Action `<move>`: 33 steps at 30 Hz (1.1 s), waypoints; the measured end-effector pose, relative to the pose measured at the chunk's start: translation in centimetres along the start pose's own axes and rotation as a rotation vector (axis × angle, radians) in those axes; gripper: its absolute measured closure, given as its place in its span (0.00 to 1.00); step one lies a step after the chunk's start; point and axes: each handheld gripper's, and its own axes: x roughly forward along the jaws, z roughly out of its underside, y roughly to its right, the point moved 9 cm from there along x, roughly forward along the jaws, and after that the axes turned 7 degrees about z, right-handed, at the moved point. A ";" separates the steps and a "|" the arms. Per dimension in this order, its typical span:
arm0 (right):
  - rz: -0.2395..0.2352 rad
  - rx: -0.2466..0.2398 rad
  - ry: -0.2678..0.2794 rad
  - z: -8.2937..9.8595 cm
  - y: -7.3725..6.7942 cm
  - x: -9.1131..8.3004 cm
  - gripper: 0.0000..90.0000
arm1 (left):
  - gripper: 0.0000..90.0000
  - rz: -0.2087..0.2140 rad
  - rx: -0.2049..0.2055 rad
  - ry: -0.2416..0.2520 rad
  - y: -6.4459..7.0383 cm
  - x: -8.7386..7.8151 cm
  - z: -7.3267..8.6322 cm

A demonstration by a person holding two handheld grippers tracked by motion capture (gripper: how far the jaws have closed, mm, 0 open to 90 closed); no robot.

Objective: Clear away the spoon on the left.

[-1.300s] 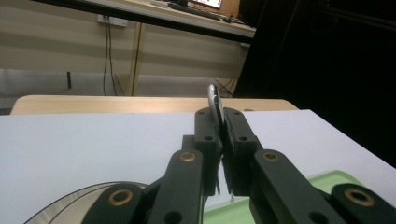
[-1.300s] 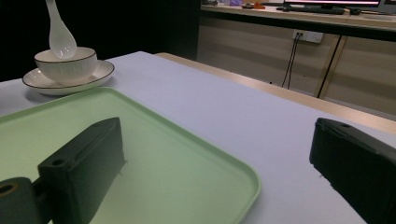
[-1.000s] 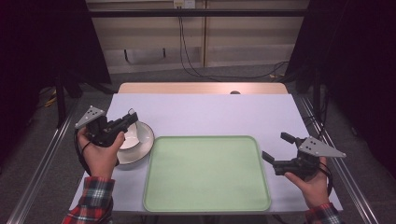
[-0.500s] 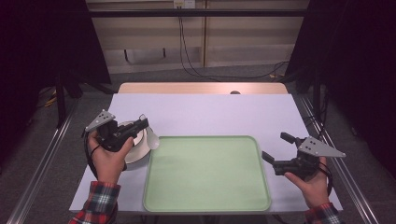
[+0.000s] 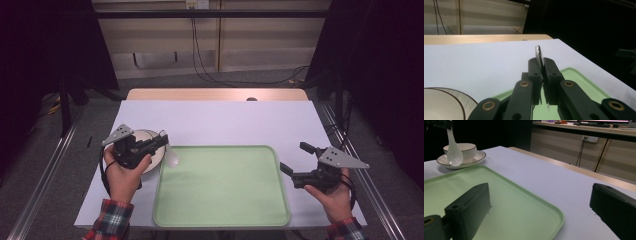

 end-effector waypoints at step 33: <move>-0.009 0.000 -0.003 0.1 -0.2 0.1 0.03 | 0.95 0.090 -0.030 -0.064 1.8 0.9 3.3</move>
